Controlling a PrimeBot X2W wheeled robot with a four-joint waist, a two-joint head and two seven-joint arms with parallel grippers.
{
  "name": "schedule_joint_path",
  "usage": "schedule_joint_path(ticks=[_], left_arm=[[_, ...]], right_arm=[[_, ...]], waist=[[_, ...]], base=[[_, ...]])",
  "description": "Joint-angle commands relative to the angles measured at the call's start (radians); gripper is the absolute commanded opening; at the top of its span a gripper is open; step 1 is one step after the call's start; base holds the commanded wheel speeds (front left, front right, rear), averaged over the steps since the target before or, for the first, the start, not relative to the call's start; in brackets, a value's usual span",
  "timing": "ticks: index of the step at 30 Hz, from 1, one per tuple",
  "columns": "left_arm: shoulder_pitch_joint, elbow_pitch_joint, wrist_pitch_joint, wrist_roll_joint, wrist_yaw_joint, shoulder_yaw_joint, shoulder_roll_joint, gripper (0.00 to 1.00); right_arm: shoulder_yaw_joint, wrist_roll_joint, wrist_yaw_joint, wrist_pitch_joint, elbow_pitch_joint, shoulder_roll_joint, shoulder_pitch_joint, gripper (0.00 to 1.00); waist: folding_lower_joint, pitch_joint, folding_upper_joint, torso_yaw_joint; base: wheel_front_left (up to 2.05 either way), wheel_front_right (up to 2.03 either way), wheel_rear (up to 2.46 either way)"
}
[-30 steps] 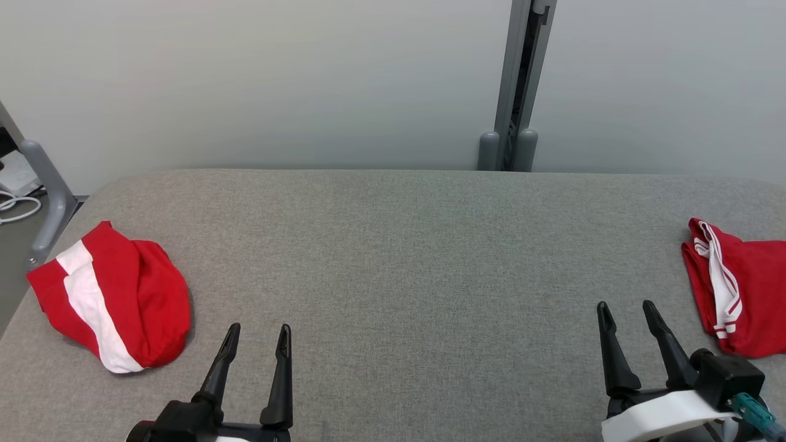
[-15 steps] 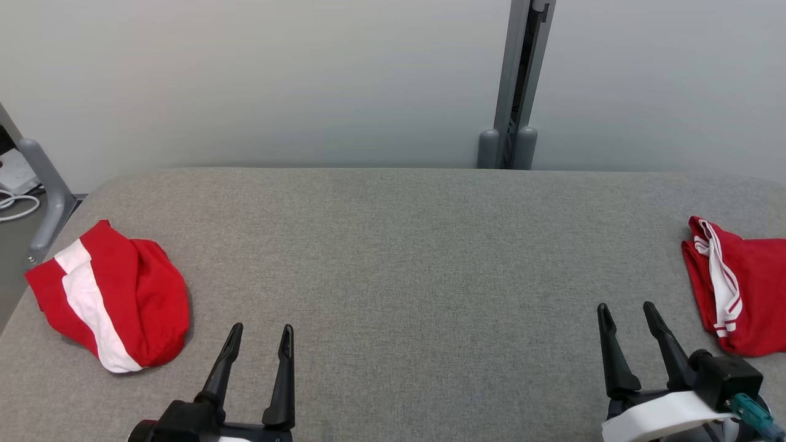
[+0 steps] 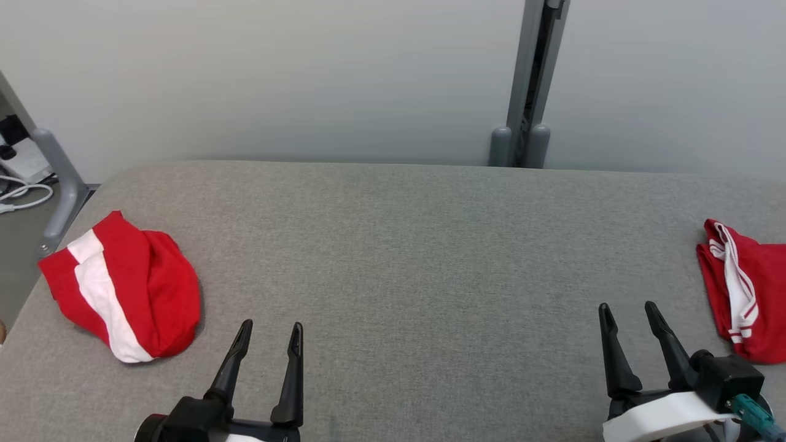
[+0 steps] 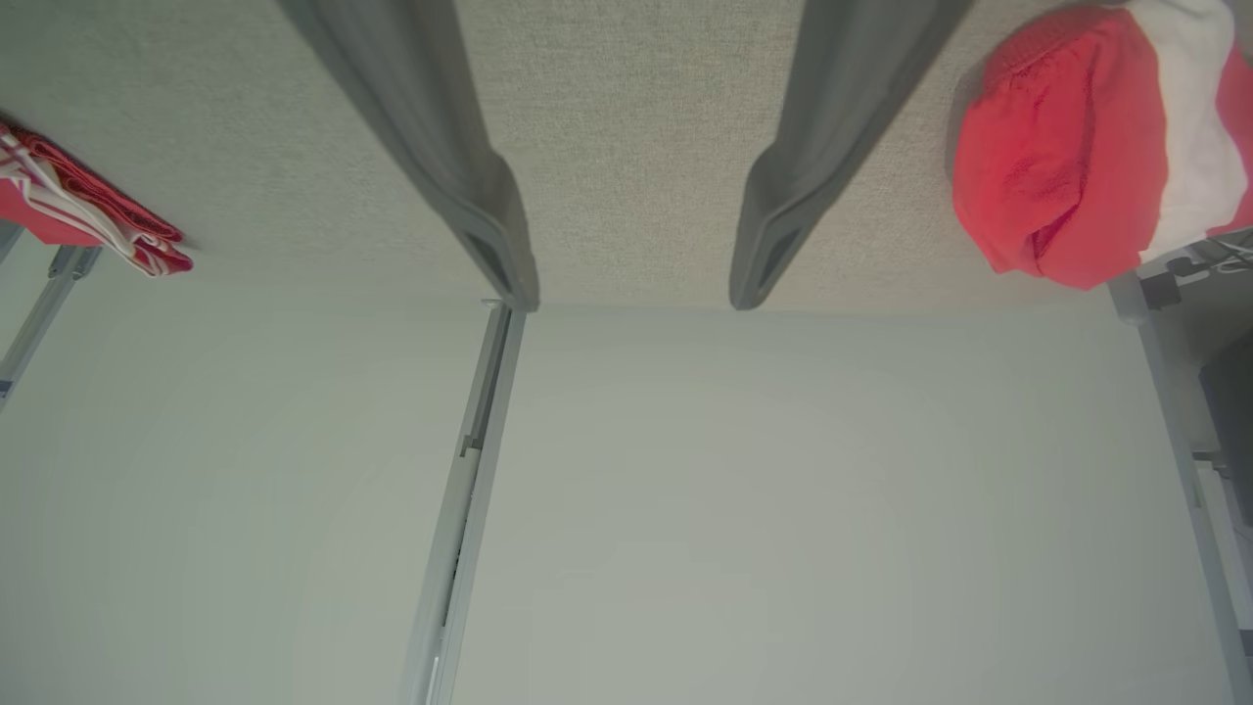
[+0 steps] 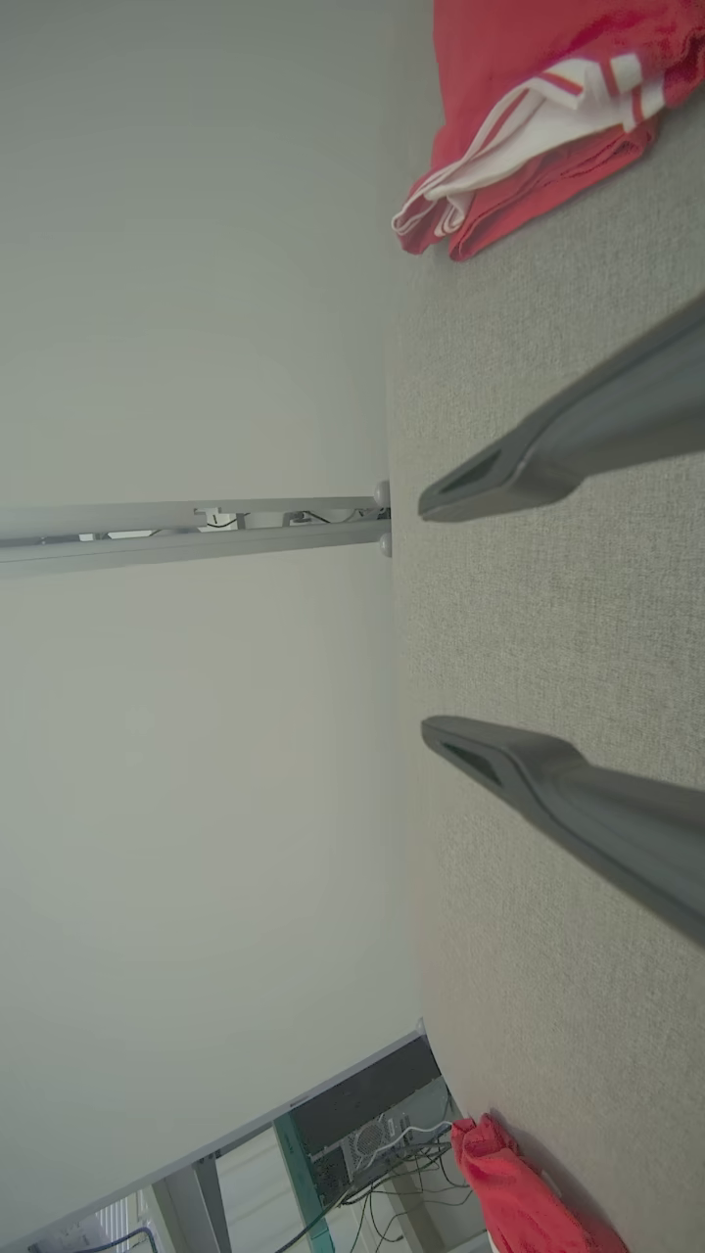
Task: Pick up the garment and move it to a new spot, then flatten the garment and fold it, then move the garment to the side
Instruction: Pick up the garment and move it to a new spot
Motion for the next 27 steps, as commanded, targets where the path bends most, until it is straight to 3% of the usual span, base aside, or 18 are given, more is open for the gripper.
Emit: schedule_joint_path(ticks=[1, 10, 19, 27], left_arm=[[-0.014, 0.003, -0.004, 0.006, -0.006, -0.005, 0.004, 1.00], [-0.031, 0.000, -0.004, 0.022, -0.009, -0.003, 0.004, 1.00], [0.001, -0.007, -0.004, 0.049, -0.018, 0.018, 0.004, 1.00], [0.031, -0.059, -0.004, 0.047, 0.008, 0.069, 0.003, 1.00]], right_arm=[[0.000, 0.003, 0.000, -0.006, -0.005, -0.004, 0.011, 1.00], [0.025, 0.027, 0.000, -0.006, -0.002, -0.004, 0.002, 1.00], [0.067, 0.076, 0.000, -0.006, 0.017, -0.004, 0.014, 1.00], [0.151, 0.095, 0.000, -0.006, 0.048, -0.005, -0.043, 1.00]], waist=[[0.0000, 0.008, 0.0000, 0.026], [0.0000, 0.031, 0.0000, 0.160], [0.0000, -0.019, 0.0000, 0.330], [0.0000, -0.008, 0.0000, 0.367]], base=[[0.00, 0.00, 0.00], [0.00, 0.00, 0.00], [0.00, 0.00, 0.00], [0.00, 0.00, 0.00]])
